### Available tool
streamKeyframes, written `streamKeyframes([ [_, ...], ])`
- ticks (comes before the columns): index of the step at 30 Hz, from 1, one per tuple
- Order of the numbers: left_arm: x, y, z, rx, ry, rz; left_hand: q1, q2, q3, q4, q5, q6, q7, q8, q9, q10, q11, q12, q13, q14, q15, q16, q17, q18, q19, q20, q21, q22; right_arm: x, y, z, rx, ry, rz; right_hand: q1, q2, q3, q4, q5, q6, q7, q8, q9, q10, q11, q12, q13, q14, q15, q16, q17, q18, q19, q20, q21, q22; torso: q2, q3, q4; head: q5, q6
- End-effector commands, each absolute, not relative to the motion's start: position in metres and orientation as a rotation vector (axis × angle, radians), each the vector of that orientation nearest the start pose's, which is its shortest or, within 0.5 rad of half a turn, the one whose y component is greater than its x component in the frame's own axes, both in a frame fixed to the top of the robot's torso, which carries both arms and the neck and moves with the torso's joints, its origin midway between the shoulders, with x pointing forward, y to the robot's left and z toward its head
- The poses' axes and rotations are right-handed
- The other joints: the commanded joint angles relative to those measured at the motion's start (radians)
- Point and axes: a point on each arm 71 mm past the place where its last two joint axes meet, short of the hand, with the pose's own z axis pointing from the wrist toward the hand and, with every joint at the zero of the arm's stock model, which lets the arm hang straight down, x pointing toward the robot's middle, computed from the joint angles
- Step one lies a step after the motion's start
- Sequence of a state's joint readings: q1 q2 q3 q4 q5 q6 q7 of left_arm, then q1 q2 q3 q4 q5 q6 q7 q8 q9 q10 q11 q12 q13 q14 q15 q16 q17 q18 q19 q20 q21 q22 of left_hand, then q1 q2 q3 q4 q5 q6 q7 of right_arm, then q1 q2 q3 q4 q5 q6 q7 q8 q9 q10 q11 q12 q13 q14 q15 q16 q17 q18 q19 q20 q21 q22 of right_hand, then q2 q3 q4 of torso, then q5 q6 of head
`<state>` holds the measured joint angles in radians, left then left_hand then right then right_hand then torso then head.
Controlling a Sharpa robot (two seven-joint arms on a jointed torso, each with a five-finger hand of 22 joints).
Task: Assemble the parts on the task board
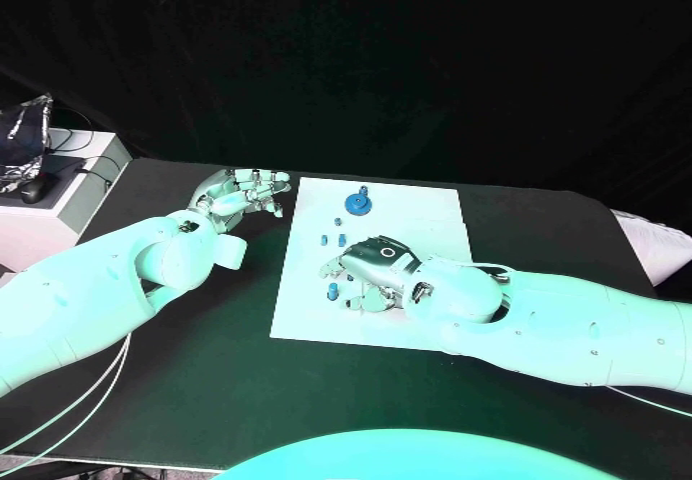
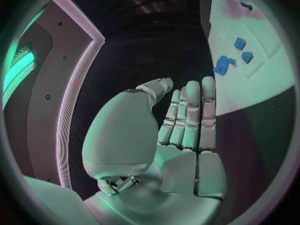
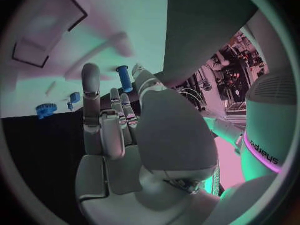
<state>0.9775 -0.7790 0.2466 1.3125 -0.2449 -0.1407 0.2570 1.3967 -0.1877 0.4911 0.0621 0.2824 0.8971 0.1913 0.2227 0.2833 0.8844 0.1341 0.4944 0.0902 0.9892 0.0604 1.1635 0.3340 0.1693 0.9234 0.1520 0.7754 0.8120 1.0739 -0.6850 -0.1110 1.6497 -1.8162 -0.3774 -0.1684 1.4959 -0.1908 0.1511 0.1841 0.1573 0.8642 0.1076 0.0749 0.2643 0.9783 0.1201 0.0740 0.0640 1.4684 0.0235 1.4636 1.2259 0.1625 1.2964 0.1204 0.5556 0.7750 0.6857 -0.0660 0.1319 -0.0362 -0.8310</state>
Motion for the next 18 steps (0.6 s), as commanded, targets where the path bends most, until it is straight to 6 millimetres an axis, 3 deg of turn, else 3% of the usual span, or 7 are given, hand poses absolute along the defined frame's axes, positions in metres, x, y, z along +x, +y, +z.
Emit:
streamKeyframes([
  [1,0.515,0.24,-0.211,-1.096,1.477,-1.515,0.007,0.003,-0.004,-0.001,0.0,-0.004,-0.001,0.001,-0.001,-0.01,0.001,-0.002,-0.002,-0.007,0.001,-0.006,0.001,0.014,-0.003,0.001,-0.004,-0.002,0.402,-0.088,-0.231,-0.494,1.515,0.808,0.022,-0.001,-0.021,0.023,0.008,0.001,0.004,0.0,-0.004,-0.009,0.001,0.004,0.001,0.027,0.008,-0.006,-0.008,0.013,0.002,0.003,-0.01,-0.005,0.001,0.0018,-0.0018,0.0,0.002],
  [7,0.515,0.241,-0.211,-1.096,1.478,-1.514,0.007,0.002,-0.005,-0.001,0.0,-0.004,0.0,0.002,-0.001,-0.013,0.002,-0.002,-0.002,-0.008,0.001,-0.006,0.001,0.013,-0.004,0.002,-0.005,-0.002,0.399,-0.105,-0.218,-0.387,1.458,0.837,0.049,0.005,-0.023,0.054,0.022,0.011,0.013,0.004,-0.007,0.011,-0.005,0.021,0.003,0.028,0.004,-0.005,-0.006,0.013,0.008,0.0,-0.011,-0.004,0.0,0.0016,-0.0022,-0.009,0.006],
  [10,0.515,0.24,-0.212,-1.096,1.48,-1.515,0.007,0.002,-0.005,-0.001,0.0,-0.004,0.0,0.002,-0.001,-0.013,0.002,-0.002,-0.002,-0.008,0.001,-0.006,0.001,0.013,-0.004,0.002,-0.005,-0.002,0.405,-0.121,-0.209,-0.255,1.472,0.853,0.068,0.017,0.016,0.072,0.018,0.035,0.037,0.014,-0.008,0.079,-0.022,0.058,0.008,0.034,-0.01,0.002,0.013,0.01,0.021,-0.011,0.013,0.018,0.0,0.0022,-0.0015,-0.016,0.007],
  [13,0.515,0.241,-0.213,-1.098,1.481,-1.515,0.007,0.002,-0.005,-0.001,0.0,-0.004,0.0,0.002,-0.001,-0.013,0.002,-0.002,-0.002,-0.008,0.001,-0.006,0.001,0.013,-0.004,0.002,-0.005,-0.002,0.417,-0.144,-0.202,-0.113,1.544,0.838,0.071,0.017,0.079,0.1,0.054,0.073,0.063,0.034,-0.008,0.185,-0.027,0.101,0.018,0.039,-0.015,0.009,0.029,0.004,0.032,-0.018,0.04,0.044,0.0,0.0018,-0.0027,-0.027,0.01],
  [15,0.514,0.241,-0.214,-1.099,1.482,-1.513,0.007,0.003,-0.005,-0.001,0.0,-0.004,0.0,0.002,-0.001,-0.014,0.002,-0.002,-0.002,-0.008,0.001,-0.006,0.001,0.013,-0.004,0.002,-0.005,-0.002,0.426,-0.161,-0.201,-0.025,1.615,0.818,0.052,0.024,0.11,0.106,0.069,0.107,0.058,0.057,-0.003,0.255,-0.038,0.128,0.031,0.041,-0.024,0.013,0.039,0.003,0.036,-0.023,0.051,0.056,-0.002,0.0015,-0.0047,-0.035,0.011],
  [18,0.513,0.243,-0.215,-1.102,1.483,-1.511,0.006,0.003,-0.005,0.0,0.0,-0.005,0.0,0.002,-0.001,-0.014,0.002,-0.002,-0.002,-0.009,0.002,-0.006,0.001,0.013,-0.004,0.002,-0.005,-0.002,0.436,-0.187,-0.201,0.109,1.742,0.779,-0.015,0.025,0.131,0.104,0.057,0.152,0.028,0.107,0.021,0.345,-0.071,0.189,0.082,0.051,-0.047,0.03,0.084,-0.001,0.049,-0.04,0.083,0.084,-0.004,0.0004,-0.0078,-0.05,0.012],
])
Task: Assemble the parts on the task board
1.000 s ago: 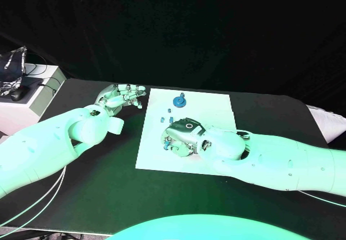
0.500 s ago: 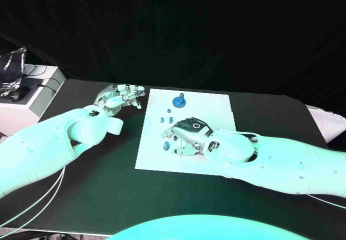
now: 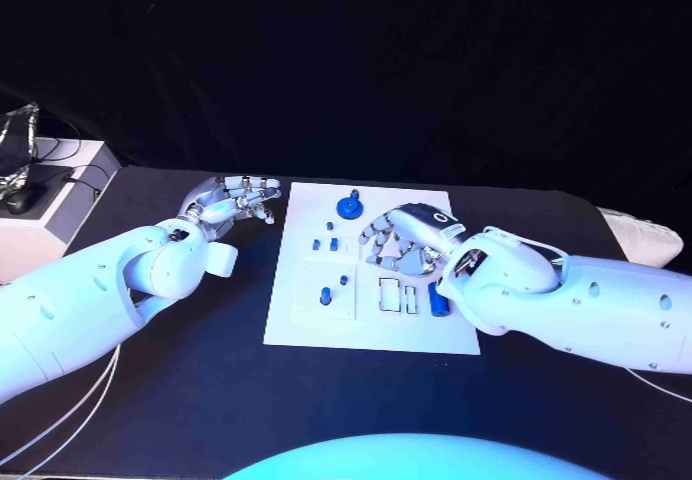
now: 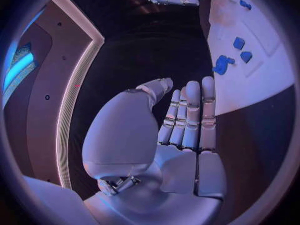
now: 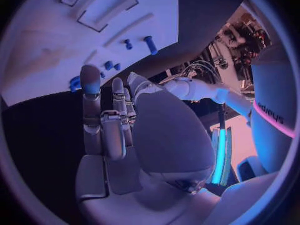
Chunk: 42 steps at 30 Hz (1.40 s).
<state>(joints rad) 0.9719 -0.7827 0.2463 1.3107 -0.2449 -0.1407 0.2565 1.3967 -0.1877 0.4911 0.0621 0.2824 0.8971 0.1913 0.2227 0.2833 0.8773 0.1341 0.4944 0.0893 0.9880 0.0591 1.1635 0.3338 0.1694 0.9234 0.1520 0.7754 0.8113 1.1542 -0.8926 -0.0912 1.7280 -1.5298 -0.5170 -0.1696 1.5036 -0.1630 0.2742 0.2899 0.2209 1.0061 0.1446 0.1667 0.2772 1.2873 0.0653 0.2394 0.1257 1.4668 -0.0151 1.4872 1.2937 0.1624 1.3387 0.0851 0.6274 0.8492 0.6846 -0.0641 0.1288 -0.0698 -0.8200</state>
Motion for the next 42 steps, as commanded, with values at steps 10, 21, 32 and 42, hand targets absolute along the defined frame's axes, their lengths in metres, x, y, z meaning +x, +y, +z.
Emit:
streamKeyframes([
  [10,0.505,0.247,-0.222,-1.112,1.493,-1.505,0.005,0.003,-0.006,0.001,0.0,-0.006,0.001,0.002,-0.001,-0.006,0.003,0.0,-0.001,-0.008,0.003,-0.006,0.001,0.013,-0.004,0.002,-0.006,-0.001,0.434,-0.256,-0.213,0.414,2.075,0.545,-0.294,0.017,-0.148,0.003,0.134,-0.047,-0.049,0.192,0.234,0.241,-0.049,1.265,1.368,0.085,-0.037,0.061,0.184,-0.04,0.083,-0.035,0.226,0.203,-0.007,0.002,-0.017,-0.047,-0.007],
  [21,0.497,0.25,-0.231,-1.126,1.512,-1.502,0.004,0.003,-0.006,0.001,0.0,-0.006,0.001,0.001,-0.001,-0.006,0.003,0.001,0.0,-0.008,0.003,-0.006,0.001,0.013,-0.004,0.003,-0.006,-0.001,0.417,-0.277,-0.223,0.393,2.224,0.258,-0.368,0.051,-0.18,0.004,0.149,-0.062,-0.049,0.199,0.269,0.264,-0.048,1.302,1.413,0.09,-0.036,0.067,0.208,-0.049,0.095,-0.033,0.282,0.253,-0.016,0.0042,-0.0219,-0.047,-0.016],
  [32,0.495,0.25,-0.234,-1.133,1.524,-1.502,0.001,0.003,-0.008,0.004,0.0,-0.008,0.001,0.001,-0.002,-0.007,0.003,0.003,0.0,-0.007,0.004,-0.005,0.002,0.013,-0.004,0.003,-0.006,-0.002,0.413,-0.268,-0.229,0.351,2.237,0.195,-0.426,0.066,-0.219,0.005,0.127,-0.049,-0.058,0.212,0.298,0.28,-0.055,1.326,1.44,0.095,-0.041,0.074,0.235,-0.054,0.105,-0.037,0.317,0.285,-0.015,0.0027,-0.0214,-0.049,-0.015],
  [42,0.495,0.251,-0.235,-1.136,1.529,-1.501,0.001,0.003,-0.008,0.004,0.0,-0.009,0.001,0.0,-0.002,-0.008,0.003,0.003,0.0,-0.006,0.004,-0.005,0.002,0.013,-0.004,0.003,-0.006,-0.002,0.413,-0.255,-0.245,0.34,2.264,0.194,-0.449,0.068,-0.245,0.005,0.11,-0.039,-0.063,0.223,0.318,0.282,-0.059,1.329,1.442,0.096,-0.044,0.074,0.236,-0.054,0.105,-0.04,0.316,0.289,-0.014,0.0026,-0.021,-0.051,-0.02],
])
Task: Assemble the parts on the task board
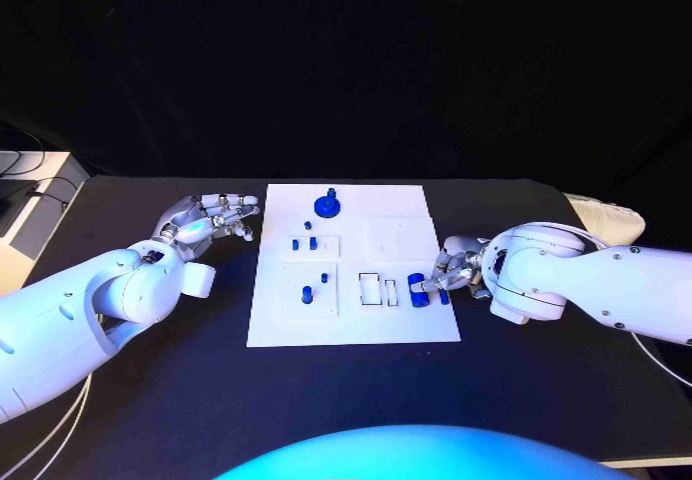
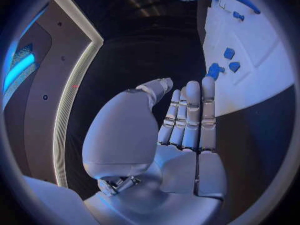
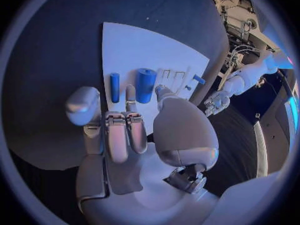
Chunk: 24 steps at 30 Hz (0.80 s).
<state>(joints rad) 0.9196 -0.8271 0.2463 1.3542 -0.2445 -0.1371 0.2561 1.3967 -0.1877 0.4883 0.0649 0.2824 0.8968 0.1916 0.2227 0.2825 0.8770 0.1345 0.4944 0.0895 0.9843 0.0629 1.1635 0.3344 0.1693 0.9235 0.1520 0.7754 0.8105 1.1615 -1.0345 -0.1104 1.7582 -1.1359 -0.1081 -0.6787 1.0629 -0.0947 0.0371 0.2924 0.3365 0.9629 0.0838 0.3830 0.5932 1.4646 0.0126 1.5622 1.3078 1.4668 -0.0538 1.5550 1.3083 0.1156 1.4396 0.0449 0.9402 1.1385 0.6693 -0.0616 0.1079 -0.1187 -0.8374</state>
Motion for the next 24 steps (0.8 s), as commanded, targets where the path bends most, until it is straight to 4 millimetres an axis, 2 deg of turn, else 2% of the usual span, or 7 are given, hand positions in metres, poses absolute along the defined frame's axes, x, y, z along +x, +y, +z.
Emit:
streamKeyframes([
  [1,0.495,0.251,-0.235,-1.136,1.529,-1.501,0.001,0.003,-0.005,0.002,0.0,-0.009,0.001,0.0,-0.001,-0.008,0.003,0.003,0.0,-0.003,0.0,-0.005,0.002,0.013,-0.004,0.003,-0.006,-0.001,0.413,-0.254,-0.247,0.339,2.267,0.195,-0.009,-0.001,-0.01,0.002,-0.008,0.004,-0.003,0.008,0.004,0.104,-0.007,0.006,0.26,0.096,-0.006,0.006,0.222,-0.007,0.004,0.0,0.004,0.0,0.001,0.0003,-0.0006,-0.002,-0.004],
  [6,0.495,0.251,-0.235,-1.136,1.53,-1.5,0.001,0.003,-0.005,0.002,0.0,-0.009,0.001,0.0,-0.001,-0.008,0.003,0.003,0.0,-0.003,0.0,-0.005,0.002,0.013,-0.004,0.003,-0.006,-0.001,0.412,-0.25,-0.253,0.334,2.278,0.197,-0.015,0.0,-0.027,0.002,-0.028,0.006,-0.005,0.013,0.016,0.104,-0.009,0.005,0.259,0.096,-0.007,0.007,0.223,-0.007,0.003,-0.001,0.002,0.002,0.001,0.0,-0.0001,-0.002,-0.006],
  [15,0.495,0.251,-0.235,-1.136,1.531,-1.501,0.001,0.003,-0.005,0.002,0.0,-0.009,0.001,0.0,-0.001,-0.008,0.003,0.003,0.0,-0.003,0.0,-0.005,0.002,0.013,-0.004,0.003,-0.006,-0.001,0.415,-0.247,-0.26,0.319,2.268,0.182,-0.005,0.005,-0.03,0.0,-0.033,0.007,-0.006,0.016,0.023,0.104,-0.01,0.006,0.26,0.095,-0.008,0.006,0.221,-0.006,0.002,-0.002,0.001,0.003,0.001,0.0005,-0.0009,-0.001,-0.008],
  [19,0.495,0.251,-0.235,-1.137,1.53,-1.5,0.001,0.003,-0.005,0.002,0.0,-0.009,0.001,0.0,-0.001,-0.008,0.003,0.003,0.0,-0.003,0.0,-0.005,0.002,0.013,-0.004,0.003,-0.006,-0.001,0.416,-0.246,-0.261,0.326,2.254,0.183,0.039,0.025,-0.022,0.0,0.023,0.002,-0.007,0.017,0.039,0.104,-0.012,0.005,0.259,0.095,-0.01,0.006,0.22,-0.006,0.001,-0.004,-0.003,0.005,0.001,-0.0001,-0.0012,0.0,-0.006],
  [23,0.495,0.251,-0.235,-1.137,1.53,-1.499,0.0,0.005,-0.005,0.003,0.0,-0.01,0.001,0.001,-0.002,-0.009,0.003,0.005,0.0,-0.002,0.0,-0.004,0.002,0.013,-0.003,0.004,-0.007,-0.001,0.416,-0.246,-0.26,0.362,2.223,0.199,0.078,0.044,0.006,-0.001,0.139,0.007,-0.011,0.014,0.052,0.104,-0.015,0.005,0.26,0.096,-0.013,0.006,0.222,-0.006,0.001,-0.006,-0.003,0.012,0.0,-0.0005,-0.0009,0.0,-0.007],
  [24,0.495,0.252,-0.235,-1.138,1.53,-1.498,0.0,0.005,-0.005,0.003,0.0,-0.01,0.001,0.001,-0.002,-0.009,0.003,0.005,0.0,-0.002,0.0,-0.004,0.002,0.013,-0.003,0.004,-0.007,-0.001,0.416,-0.246,-0.259,0.375,2.217,0.205,0.081,0.045,0.009,-0.001,0.149,0.007,-0.012,0.013,0.053,0.104,-0.016,0.005,0.26,0.095,-0.013,0.006,0.221,-0.006,0.001,-0.006,-0.002,0.013,0.0,-0.0007,-0.0011,0.001,-0.007],
])
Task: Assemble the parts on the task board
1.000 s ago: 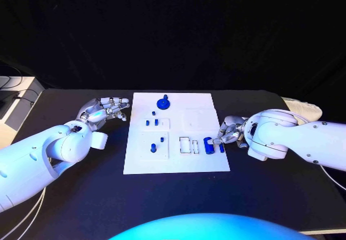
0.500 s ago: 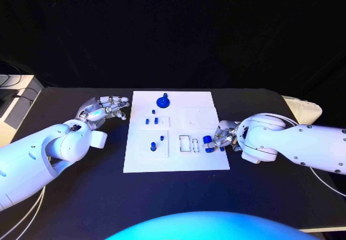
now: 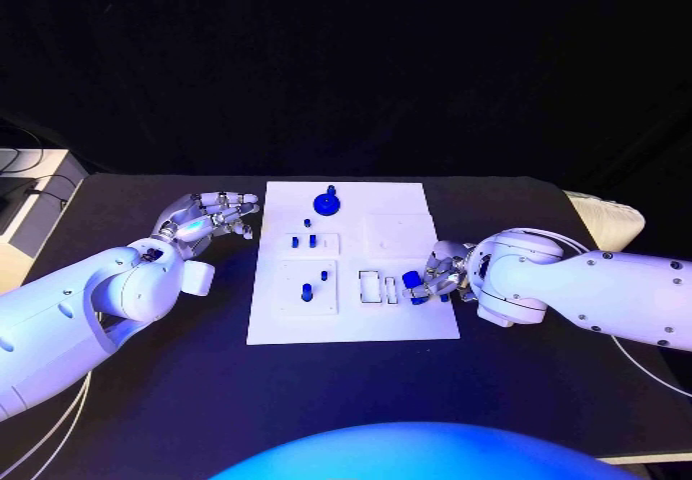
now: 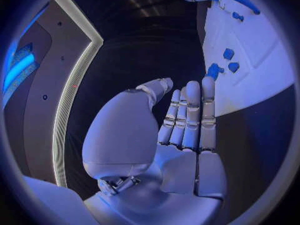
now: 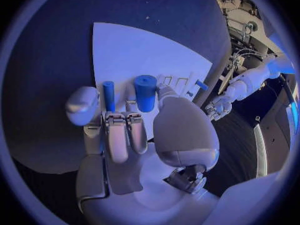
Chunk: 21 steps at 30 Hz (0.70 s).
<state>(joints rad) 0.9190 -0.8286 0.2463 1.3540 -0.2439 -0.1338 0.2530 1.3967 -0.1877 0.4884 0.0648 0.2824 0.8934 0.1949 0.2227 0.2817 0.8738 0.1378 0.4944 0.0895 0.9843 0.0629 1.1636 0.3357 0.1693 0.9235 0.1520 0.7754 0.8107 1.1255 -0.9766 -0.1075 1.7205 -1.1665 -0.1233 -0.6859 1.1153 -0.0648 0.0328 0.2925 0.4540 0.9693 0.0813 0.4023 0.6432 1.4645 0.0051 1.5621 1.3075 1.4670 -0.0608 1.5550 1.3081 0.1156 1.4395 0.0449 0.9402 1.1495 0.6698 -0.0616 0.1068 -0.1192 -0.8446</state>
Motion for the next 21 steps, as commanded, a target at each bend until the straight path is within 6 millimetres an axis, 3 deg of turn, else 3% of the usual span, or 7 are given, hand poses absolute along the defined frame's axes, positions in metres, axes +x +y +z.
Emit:
streamKeyframes([
  [1,0.495,0.252,-0.235,-1.138,1.53,-1.498,0.0,0.005,-0.005,0.003,0.0,-0.006,-0.002,0.001,-0.001,-0.006,0.0,0.005,0.0,-0.002,0.0,-0.004,0.001,0.013,-0.003,0.004,-0.007,-0.001,0.416,-0.246,-0.259,0.39,2.213,0.213,0.035,0.016,0.022,-0.001,0.053,0.003,-0.01,-0.008,0.004,0.104,-0.009,0.005,0.26,0.095,-0.007,0.006,0.221,-0.006,0.002,-0.007,-0.002,0.003,-0.001,-0.0008,0.0,0.001,0.001],
  [5,0.495,0.252,-0.236,-1.139,1.53,-1.495,0.0,0.005,-0.005,0.003,0.0,-0.006,-0.002,0.001,-0.001,-0.006,0.0,0.005,0.0,-0.002,0.0,-0.004,0.001,0.013,-0.003,0.004,-0.007,-0.001,0.414,-0.247,-0.259,0.469,2.218,0.254,0.06,0.01,0.055,-0.004,0.112,0.008,-0.013,-0.014,0.009,0.104,-0.012,0.005,0.26,0.095,-0.009,0.006,0.221,-0.006,0.001,-0.009,-0.005,0.006,-0.001,-0.0009,0.0002,0.002,0.002],
  [11,0.496,0.253,-0.236,-1.141,1.529,-1.492,0.0,0.005,-0.005,0.003,0.0,-0.006,-0.002,0.001,-0.001,-0.006,0.0,0.005,0.0,-0.002,0.0,-0.004,0.001,0.013,-0.003,0.004,-0.007,-0.001,0.411,-0.244,-0.253,0.595,2.233,0.342,0.083,0.003,0.082,-0.004,0.124,0.009,-0.014,-0.019,0.011,0.104,-0.013,0.004,0.26,0.095,-0.011,0.006,0.22,-0.006,0.0,-0.01,-0.011,0.006,-0.001,-0.0021,0.0003,0.004,0.005],
  [21,0.496,0.253,-0.236,-1.142,1.529,-1.491,0.001,0.005,-0.005,0.002,0.001,-0.007,-0.002,0.001,-0.001,-0.007,-0.001,0.006,0.0,-0.002,0.0,-0.003,0.001,0.014,-0.003,0.004,-0.007,-0.001,0.412,-0.229,-0.234,0.66,2.228,0.451,0.081,0.0,0.086,-0.002,0.125,0.013,-0.014,-0.019,0.012,0.104,-0.013,0.004,0.26,0.095,-0.011,0.005,0.22,-0.005,0.0,-0.011,-0.014,0.004,-0.001,-0.0031,0.0005,0.004,0.007],
])
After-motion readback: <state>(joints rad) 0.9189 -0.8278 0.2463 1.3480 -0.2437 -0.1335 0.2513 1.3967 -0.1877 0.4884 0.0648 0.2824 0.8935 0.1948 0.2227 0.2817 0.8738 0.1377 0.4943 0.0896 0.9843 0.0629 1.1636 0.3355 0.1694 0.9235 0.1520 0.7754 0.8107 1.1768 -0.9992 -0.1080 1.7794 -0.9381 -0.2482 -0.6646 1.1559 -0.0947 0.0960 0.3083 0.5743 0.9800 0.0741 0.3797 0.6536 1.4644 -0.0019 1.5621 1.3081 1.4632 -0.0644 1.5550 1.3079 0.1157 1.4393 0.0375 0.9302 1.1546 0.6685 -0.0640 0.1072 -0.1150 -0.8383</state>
